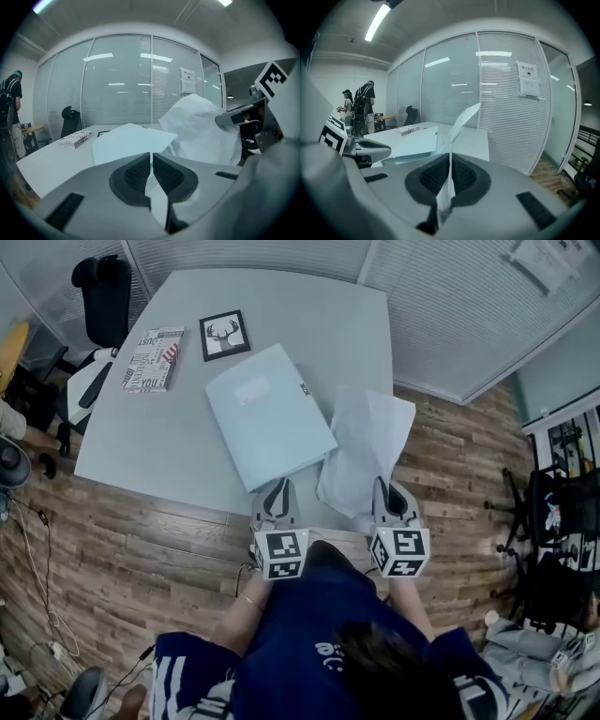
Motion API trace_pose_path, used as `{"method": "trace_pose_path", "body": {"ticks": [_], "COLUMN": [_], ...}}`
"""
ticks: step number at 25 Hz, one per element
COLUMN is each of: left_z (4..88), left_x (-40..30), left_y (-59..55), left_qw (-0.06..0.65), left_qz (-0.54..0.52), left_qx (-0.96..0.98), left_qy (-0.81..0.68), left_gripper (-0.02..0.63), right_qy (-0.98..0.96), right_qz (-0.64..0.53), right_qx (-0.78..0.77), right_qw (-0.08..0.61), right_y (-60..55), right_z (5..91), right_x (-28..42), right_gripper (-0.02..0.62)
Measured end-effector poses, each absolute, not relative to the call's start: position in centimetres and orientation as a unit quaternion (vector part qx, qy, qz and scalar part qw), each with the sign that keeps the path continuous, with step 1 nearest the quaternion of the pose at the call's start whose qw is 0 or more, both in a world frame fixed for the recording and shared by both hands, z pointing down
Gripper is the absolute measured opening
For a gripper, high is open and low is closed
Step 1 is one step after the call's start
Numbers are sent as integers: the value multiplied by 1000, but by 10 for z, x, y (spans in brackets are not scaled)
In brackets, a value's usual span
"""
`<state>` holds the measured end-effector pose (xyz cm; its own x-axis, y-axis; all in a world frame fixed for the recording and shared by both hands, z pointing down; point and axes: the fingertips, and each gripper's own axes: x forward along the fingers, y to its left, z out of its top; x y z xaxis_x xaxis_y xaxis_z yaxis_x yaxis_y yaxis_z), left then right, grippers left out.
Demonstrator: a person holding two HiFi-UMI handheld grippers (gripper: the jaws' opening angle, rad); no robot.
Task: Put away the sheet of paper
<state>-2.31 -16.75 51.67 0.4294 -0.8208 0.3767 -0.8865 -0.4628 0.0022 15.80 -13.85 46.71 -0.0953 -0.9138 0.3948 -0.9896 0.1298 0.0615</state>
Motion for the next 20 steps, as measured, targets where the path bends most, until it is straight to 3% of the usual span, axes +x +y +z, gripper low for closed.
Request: {"method": "trace_pose_path", "body": {"ticks": [9,15,20], "left_z": [531,537,543], "left_x": [-3,13,20], "left_y": [-186,-197,-206], "left_qw": [102,43,-3], "left_qz": [225,306,362], "left_qx": [829,813,787], "left_qy": [-502,-493,-499], "left_gripper": [14,157,181], "right_qy": [-737,-745,-753], "right_qz": [105,108,108], "right_qx": [646,640,633], "right_qw": [169,156,143], "right_y": [-162,-181,-192], "right_z": [456,448,445], "right_x": [178,199,209], "right_gripper": [8,8,8]}}
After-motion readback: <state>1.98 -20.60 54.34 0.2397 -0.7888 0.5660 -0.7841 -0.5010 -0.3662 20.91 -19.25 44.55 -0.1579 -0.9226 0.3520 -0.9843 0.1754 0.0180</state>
